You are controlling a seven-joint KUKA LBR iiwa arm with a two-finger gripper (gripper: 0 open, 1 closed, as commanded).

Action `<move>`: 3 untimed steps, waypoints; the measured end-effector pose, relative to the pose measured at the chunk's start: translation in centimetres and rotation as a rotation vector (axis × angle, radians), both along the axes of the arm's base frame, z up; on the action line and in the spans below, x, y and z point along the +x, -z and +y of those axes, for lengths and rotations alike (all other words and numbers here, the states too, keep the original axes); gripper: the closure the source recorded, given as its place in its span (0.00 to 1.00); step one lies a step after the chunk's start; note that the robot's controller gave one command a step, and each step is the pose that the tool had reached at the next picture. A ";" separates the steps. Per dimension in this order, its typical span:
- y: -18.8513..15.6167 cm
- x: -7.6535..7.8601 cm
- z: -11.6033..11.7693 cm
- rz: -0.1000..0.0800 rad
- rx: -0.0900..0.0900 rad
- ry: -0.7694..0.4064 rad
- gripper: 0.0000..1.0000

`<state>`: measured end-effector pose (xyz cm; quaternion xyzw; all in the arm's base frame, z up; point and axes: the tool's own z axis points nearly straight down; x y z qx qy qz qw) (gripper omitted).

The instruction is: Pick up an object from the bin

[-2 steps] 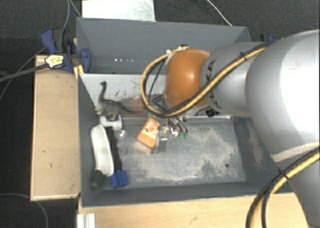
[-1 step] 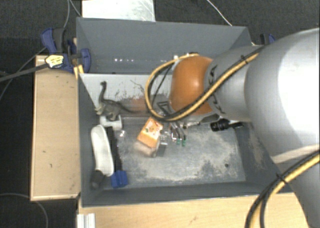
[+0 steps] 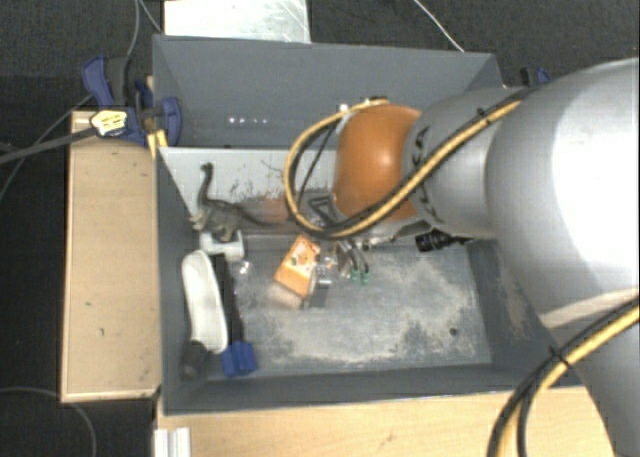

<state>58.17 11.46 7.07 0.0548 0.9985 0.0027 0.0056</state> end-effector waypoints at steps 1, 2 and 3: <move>0.0 0.1 0.1 -0.001 0.000 -0.004 0.00; 0.0 0.5 -5.6 -0.003 -0.004 -0.349 0.00; 0.0 -1.4 -6.1 -0.003 -0.002 -0.274 0.00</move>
Offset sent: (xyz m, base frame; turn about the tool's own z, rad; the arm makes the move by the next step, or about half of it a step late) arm 0.0054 -0.0609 -0.0007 -0.3515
